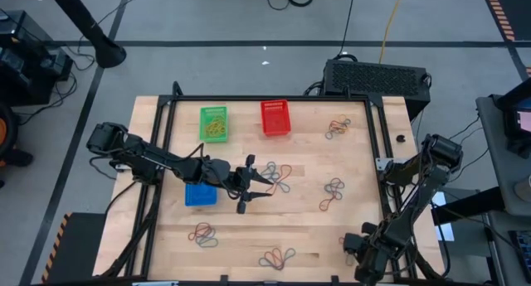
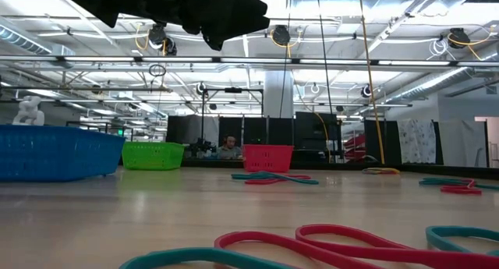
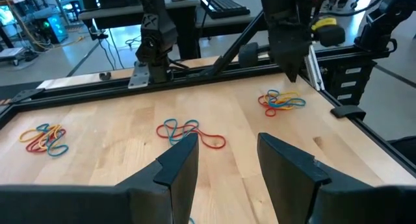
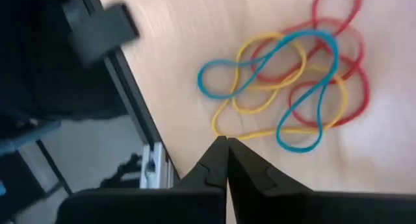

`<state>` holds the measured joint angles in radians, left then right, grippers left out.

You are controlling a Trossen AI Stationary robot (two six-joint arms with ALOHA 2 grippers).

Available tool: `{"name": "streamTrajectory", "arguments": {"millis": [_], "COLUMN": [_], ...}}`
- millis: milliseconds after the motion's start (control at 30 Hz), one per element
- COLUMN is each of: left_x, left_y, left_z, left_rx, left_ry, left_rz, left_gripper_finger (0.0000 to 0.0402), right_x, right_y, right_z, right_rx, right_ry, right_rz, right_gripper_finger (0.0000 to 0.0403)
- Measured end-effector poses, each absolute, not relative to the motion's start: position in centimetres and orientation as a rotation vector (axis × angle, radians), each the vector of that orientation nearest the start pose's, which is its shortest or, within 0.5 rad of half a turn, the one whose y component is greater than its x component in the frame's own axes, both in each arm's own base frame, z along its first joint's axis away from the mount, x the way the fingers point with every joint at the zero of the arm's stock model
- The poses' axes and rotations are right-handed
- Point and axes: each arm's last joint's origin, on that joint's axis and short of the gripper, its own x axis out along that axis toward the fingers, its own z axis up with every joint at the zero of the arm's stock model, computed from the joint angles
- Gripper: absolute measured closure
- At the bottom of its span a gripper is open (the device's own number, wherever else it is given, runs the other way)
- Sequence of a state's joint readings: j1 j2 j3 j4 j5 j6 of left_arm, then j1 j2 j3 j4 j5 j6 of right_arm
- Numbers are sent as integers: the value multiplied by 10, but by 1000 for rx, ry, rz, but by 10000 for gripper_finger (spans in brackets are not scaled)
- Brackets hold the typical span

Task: Sort rubber bands into baskets
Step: Put the yellow rubber band into the green bin

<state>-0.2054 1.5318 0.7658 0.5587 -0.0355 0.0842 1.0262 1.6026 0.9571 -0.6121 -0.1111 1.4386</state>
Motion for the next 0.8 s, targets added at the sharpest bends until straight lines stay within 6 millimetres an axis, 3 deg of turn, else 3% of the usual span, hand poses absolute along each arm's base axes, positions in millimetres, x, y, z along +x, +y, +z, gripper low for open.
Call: {"name": "streamTrajectory", "arguments": {"millis": [333, 533, 800], "left_x": [315, 315, 315], "left_y": [-65, -65, -65], "left_z": [218, 218, 218], "left_rx": [112, 112, 112], "left_ry": [228, 228, 228], "left_rz": [-179, -179, -179], "left_gripper_finger": [235, 235, 235], "right_x": [155, 155, 153], "right_y": [263, 265, 264], "right_z": [163, 149, 148], "right_rx": [550, 517, 490], "right_ry": [1428, 1495, 1514], "right_rz": [8, -14, -11], "right_gripper_finger": [377, 331, 265]}}
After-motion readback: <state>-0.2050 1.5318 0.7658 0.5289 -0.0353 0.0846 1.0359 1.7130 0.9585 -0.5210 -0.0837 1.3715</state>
